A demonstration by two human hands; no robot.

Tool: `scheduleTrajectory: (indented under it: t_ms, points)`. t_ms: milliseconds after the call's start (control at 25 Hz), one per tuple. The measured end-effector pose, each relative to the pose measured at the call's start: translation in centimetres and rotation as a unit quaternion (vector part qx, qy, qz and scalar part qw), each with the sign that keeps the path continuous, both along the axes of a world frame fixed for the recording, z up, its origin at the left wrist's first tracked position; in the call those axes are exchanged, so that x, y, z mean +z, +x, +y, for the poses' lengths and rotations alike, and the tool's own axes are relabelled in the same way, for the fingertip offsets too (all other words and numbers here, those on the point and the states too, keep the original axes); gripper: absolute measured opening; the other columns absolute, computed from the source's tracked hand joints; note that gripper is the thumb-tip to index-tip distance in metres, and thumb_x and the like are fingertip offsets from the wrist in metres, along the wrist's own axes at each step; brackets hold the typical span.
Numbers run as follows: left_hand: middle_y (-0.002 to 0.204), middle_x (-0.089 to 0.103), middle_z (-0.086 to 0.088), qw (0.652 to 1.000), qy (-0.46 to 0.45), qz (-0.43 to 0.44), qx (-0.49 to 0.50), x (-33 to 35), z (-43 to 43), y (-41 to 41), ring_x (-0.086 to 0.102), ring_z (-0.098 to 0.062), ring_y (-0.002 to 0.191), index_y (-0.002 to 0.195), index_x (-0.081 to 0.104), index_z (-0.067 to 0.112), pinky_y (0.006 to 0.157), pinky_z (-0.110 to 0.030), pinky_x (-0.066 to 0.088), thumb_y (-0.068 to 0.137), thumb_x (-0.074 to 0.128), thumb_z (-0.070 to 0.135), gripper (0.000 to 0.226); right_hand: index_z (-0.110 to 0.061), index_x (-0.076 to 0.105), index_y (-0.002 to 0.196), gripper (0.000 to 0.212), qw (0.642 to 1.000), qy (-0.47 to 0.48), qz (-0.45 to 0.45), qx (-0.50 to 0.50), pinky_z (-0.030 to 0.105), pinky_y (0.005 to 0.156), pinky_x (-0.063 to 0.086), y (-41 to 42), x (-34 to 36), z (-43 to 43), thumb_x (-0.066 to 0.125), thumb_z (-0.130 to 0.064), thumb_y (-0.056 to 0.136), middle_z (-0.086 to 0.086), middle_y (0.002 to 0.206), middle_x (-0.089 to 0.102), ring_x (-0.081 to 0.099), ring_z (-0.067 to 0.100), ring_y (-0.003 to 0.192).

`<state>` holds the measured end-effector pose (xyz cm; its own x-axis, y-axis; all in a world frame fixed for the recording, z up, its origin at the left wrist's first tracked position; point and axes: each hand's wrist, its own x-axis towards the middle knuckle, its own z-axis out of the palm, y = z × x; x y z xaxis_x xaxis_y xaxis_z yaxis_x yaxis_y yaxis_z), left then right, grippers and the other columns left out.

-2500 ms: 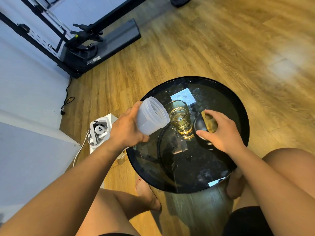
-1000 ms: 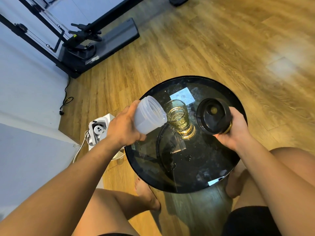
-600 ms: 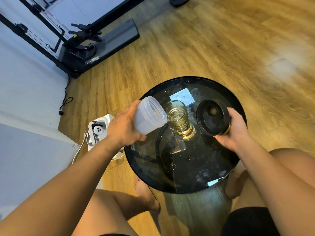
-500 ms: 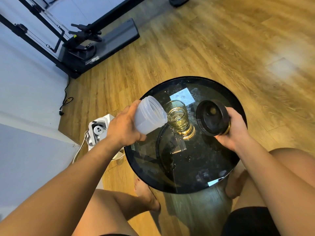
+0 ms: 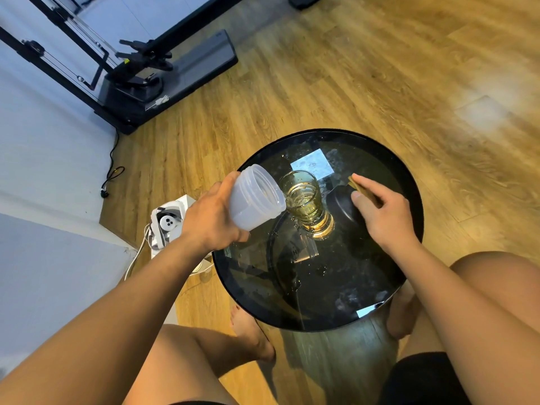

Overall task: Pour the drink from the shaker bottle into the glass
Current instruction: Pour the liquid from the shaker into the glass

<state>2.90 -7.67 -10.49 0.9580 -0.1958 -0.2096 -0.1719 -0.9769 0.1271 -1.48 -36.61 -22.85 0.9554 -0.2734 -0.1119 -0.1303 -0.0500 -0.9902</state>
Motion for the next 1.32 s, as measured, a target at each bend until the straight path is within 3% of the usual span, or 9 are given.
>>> scheduleTrajectory:
  t_ms: [240,480,880,1320]
  points:
    - [0.131,0.053,0.001,1.0,0.006,-0.003,0.003,0.06,-0.01,0.03,0.056,-0.03,0.117,0.152,0.023,0.037,0.087,-0.055,0.057,0.057,0.095,0.027,0.12,-0.032,0.067,0.12,0.031,0.996,-0.072,-0.038,0.024,0.017,0.092,0.038,-0.04,-0.44,0.3,0.065,-0.027,0.09,-0.01,0.12,0.064,0.054,0.004,0.111]
    - [0.131,0.054,0.001,1.0,0.013,-0.008,-0.003,0.1,-0.1,0.07,0.055,-0.03,0.116,0.152,0.024,0.037,0.084,-0.053,0.056,0.056,0.094,0.027,0.119,-0.034,0.067,0.119,0.031,0.996,-0.078,-0.033,0.025,0.012,0.088,0.037,0.0,-0.59,0.22,0.065,-0.029,0.089,-0.012,0.12,0.063,0.054,0.002,0.109]
    - [0.134,0.053,0.0,1.0,0.011,-0.013,-0.006,0.16,-0.03,0.12,0.055,-0.03,0.119,0.154,0.024,0.034,0.087,-0.054,0.056,0.057,0.095,0.028,0.12,-0.034,0.067,0.119,0.031,0.995,-0.084,-0.037,0.03,0.026,0.094,0.043,0.08,-0.58,0.21,0.064,-0.029,0.089,-0.009,0.122,0.063,0.054,0.008,0.112]
    - [0.132,0.053,0.0,1.0,0.015,-0.014,-0.006,0.1,-0.14,0.11,0.055,-0.03,0.117,0.154,0.023,0.035,0.086,-0.052,0.056,0.057,0.094,0.028,0.121,-0.036,0.066,0.119,0.031,0.996,-0.082,-0.034,0.026,0.026,0.093,0.042,0.04,-0.49,0.19,0.064,-0.03,0.089,-0.012,0.12,0.062,0.053,0.006,0.111]
